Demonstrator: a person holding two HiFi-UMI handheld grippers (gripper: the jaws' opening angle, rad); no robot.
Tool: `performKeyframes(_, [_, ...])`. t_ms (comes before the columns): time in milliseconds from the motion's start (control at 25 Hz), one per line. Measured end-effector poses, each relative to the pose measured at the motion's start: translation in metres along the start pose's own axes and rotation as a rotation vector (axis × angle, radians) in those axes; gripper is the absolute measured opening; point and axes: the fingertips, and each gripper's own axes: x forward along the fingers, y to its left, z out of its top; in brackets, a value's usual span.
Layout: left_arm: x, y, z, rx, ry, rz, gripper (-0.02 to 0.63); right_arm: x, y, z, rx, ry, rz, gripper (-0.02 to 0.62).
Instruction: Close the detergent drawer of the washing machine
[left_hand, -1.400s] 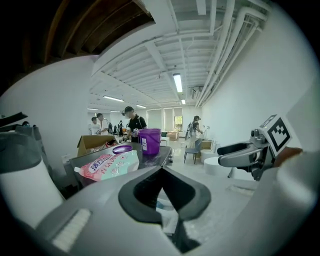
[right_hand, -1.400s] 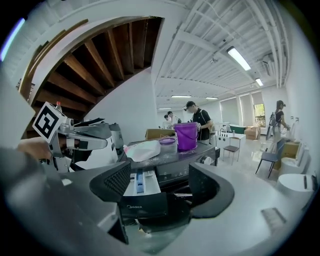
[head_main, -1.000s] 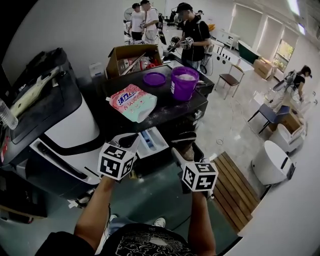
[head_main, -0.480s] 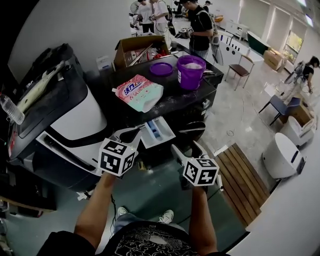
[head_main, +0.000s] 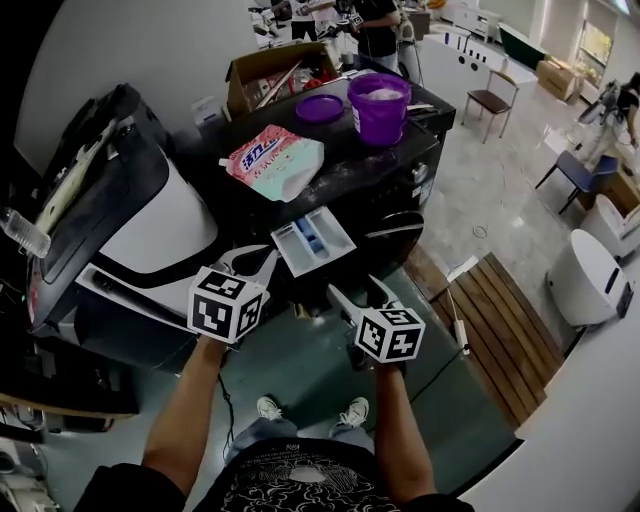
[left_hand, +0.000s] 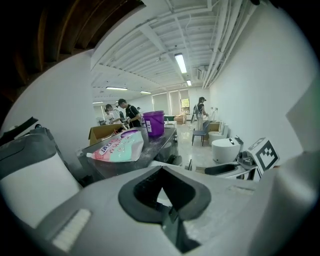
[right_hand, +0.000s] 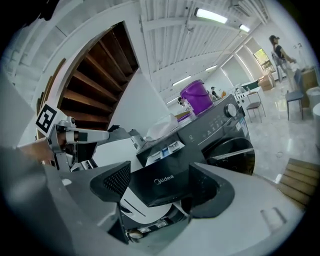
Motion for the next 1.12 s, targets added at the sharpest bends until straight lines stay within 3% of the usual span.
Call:
performKeyframes(600, [0.009, 0.002, -0.033, -0.034, 0.06, 0.03, 0.0, 0.048, -0.001, -0.051, 0.231, -0.016, 0.131, 0.371])
performKeyframes(880, [0.011, 0.009, -0.038, -0.054, 0.072, 0.05, 0.0, 0.063, -0.015, -0.056, 0.357, -0.043, 0.142, 0.371])
performKeyframes(1120, [0.009, 0.018, -0.04, -0.104, 0.055, 0.089, 0.0, 0.064, -0.016, -0.056, 0.395, -0.032, 0.185, 0.368])
